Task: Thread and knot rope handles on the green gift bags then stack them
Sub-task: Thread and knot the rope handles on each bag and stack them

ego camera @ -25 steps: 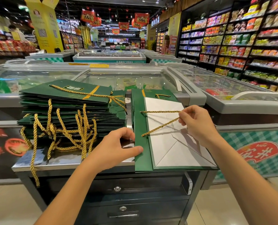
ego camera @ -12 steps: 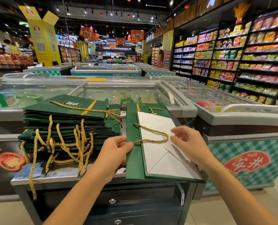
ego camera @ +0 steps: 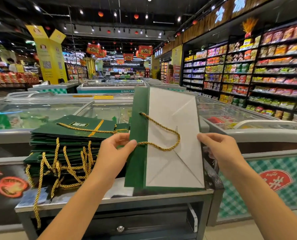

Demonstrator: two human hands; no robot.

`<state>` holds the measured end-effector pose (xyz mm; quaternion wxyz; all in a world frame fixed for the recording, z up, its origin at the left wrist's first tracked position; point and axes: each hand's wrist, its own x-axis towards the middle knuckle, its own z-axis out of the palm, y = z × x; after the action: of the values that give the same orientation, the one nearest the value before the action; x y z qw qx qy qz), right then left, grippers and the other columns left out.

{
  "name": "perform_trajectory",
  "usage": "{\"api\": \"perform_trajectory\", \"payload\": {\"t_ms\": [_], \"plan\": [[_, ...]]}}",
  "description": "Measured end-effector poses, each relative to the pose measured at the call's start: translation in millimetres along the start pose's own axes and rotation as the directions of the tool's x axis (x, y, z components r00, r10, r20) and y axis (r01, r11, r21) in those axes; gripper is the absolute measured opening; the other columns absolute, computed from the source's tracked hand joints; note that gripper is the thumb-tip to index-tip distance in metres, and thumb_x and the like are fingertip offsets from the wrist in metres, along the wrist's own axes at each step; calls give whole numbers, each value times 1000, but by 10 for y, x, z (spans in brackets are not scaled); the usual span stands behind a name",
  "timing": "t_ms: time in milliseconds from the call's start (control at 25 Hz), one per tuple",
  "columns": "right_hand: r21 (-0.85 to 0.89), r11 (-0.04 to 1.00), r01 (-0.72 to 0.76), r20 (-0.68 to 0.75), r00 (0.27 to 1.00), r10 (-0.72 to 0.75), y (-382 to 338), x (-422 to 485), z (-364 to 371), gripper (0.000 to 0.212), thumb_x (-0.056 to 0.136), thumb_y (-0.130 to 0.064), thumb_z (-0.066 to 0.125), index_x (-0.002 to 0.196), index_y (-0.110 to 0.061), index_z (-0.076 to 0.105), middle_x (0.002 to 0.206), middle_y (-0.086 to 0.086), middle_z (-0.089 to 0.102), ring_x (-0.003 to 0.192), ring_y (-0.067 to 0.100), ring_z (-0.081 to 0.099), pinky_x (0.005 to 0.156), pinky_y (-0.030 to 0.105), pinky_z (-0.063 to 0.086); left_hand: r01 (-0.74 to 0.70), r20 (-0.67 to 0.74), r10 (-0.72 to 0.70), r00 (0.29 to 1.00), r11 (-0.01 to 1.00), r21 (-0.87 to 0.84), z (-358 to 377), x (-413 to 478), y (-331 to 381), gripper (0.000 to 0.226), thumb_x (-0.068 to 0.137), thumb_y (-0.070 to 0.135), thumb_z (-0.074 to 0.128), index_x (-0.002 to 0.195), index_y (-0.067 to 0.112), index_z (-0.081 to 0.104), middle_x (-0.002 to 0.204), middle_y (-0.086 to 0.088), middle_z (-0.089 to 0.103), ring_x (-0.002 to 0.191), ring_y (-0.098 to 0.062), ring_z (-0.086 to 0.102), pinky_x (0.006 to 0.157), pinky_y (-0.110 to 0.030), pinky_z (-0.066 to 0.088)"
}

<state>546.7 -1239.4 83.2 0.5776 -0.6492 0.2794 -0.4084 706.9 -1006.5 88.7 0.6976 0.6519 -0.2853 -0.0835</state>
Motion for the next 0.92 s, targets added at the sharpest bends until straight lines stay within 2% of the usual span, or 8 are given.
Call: {"api": "perform_trajectory", "payload": {"t_ms": [80,160,280,440,520,640,800,920], "plan": [[175,984,-30,7,1000,29,-165,52,-4,12,95,-21,71,88,-12,75,62,-1,59,51,10,45,55,24,39,-75,-79,79,994,996,57,50,111,113,8,90,19,73,86,26,72,76,2,69,65,0,62,61,-19,50],[240,970,-42,30,999,36,-334,82,-5,15,98,-21,66,89,-10,72,66,2,64,52,11,52,53,22,44,-85,-105,89,990,996,42,87,241,199,4,91,22,73,87,22,74,72,-10,65,61,-5,57,56,-18,49],[371,922,-106,79,993,82,-507,127,-8,23,102,-29,59,99,-8,68,83,8,73,69,16,68,64,26,53,-25,-93,22,995,999,-28,113,370,321,11,96,21,65,96,15,74,71,-3,68,56,-6,62,50,-18,46],[478,856,-198,174,976,129,-578,220,-71,34,103,-34,55,114,-3,64,108,19,76,86,22,75,67,29,62,128,36,-123,992,974,-186,180,493,426,26,104,24,49,100,11,72,87,-6,75,82,-19,71,77,-36,53],[422,877,-229,275,954,117,-570,245,-111,32,99,-33,59,116,-7,67,117,17,74,86,23,73,65,30,63,235,107,-213,971,931,-279,204,558,448,25,103,27,50,105,12,70,99,-6,68,83,-16,62,81,-35,53],[241,957,-161,323,943,77,-476,336,-115,31,94,-16,66,124,-17,68,117,10,74,83,21,75,61,30,61,230,165,-195,967,944,-236,270,680,407,19,95,7,59,112,14,66,105,-6,65,79,-12,58,57,-18,53],[88,994,-68,145,988,55,-191,674,67,28,91,1,69,119,-4,71,110,17,74,70,16,73,56,24,57,129,74,-131,989,991,34,387,1035,158,36,89,0,70,123,11,66,121,-13,62,88,-17,66,62,-19,53],[-35,998,-42,54,998,44,63,991,227,21,91,-5,73,112,-2,74,108,18,76,82,21,72,75,31,59,126,47,-137,989,973,196,492,1289,-16,40,88,7,74,127,7,64,120,-8,62,92,-15,62,67,-19,47]]}}
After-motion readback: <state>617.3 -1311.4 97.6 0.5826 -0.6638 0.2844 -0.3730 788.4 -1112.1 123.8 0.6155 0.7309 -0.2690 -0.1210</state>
